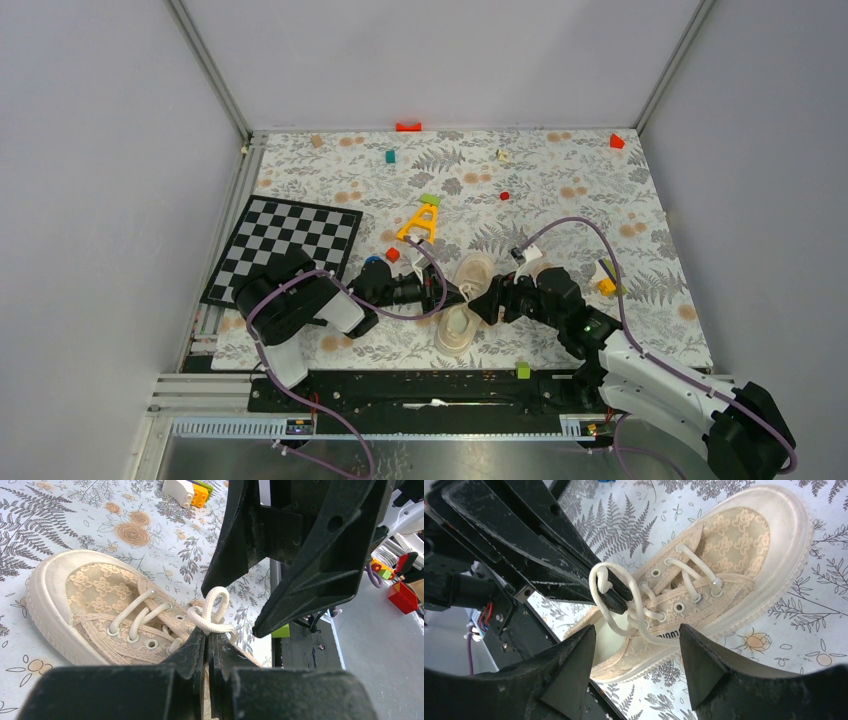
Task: Tie the shoes
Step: Wrap the shoelace around the shoelace, then cross the shoelace with the shoelace.
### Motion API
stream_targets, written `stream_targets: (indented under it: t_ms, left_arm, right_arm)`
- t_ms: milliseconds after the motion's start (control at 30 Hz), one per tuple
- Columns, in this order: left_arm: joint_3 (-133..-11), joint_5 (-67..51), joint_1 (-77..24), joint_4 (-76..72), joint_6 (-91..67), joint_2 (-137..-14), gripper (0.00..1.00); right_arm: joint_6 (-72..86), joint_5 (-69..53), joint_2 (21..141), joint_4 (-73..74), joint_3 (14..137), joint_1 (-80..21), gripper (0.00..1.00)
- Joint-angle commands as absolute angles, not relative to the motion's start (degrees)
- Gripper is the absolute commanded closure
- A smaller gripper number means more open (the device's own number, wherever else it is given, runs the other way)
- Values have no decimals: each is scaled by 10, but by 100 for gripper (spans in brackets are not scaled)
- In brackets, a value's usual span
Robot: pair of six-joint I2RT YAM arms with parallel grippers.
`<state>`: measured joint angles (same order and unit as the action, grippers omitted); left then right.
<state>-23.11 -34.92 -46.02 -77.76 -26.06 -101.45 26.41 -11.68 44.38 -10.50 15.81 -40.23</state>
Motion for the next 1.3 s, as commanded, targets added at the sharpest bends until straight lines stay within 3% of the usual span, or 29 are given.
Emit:
stream_targets:
  t_ms: [0,433,767,867,1000,1200,1267]
  left_arm:
    - [-243,-349,-457,-824,-266,-1021,100]
    - [-245,-348,-457,-823,-272,-1023,100]
    - [-244,-348,-457,-824,-272,-1022,100]
    - [-243,-348,-457,-824,-272,-1022,100]
    - [-243,-348,-457,-824,-272,-1022,100]
    - [-243,-349,-457,-824,-272,-1022,100]
    - [-243,-349,-457,-824,-273,-1023,100]
  right_arm:
    - [221,-91,455,-85,196,-423,30]
    - [197,27,514,-70,239,-509,35]
    - [204,45,520,-79,239,-513,59]
    - [208,51,516,-81,236,-514,59]
    - [209,56,515,-74,239,-514,52]
    - [214,63,515,-80,237,-514,54]
    - [214,65,515,-79,239,-516,47]
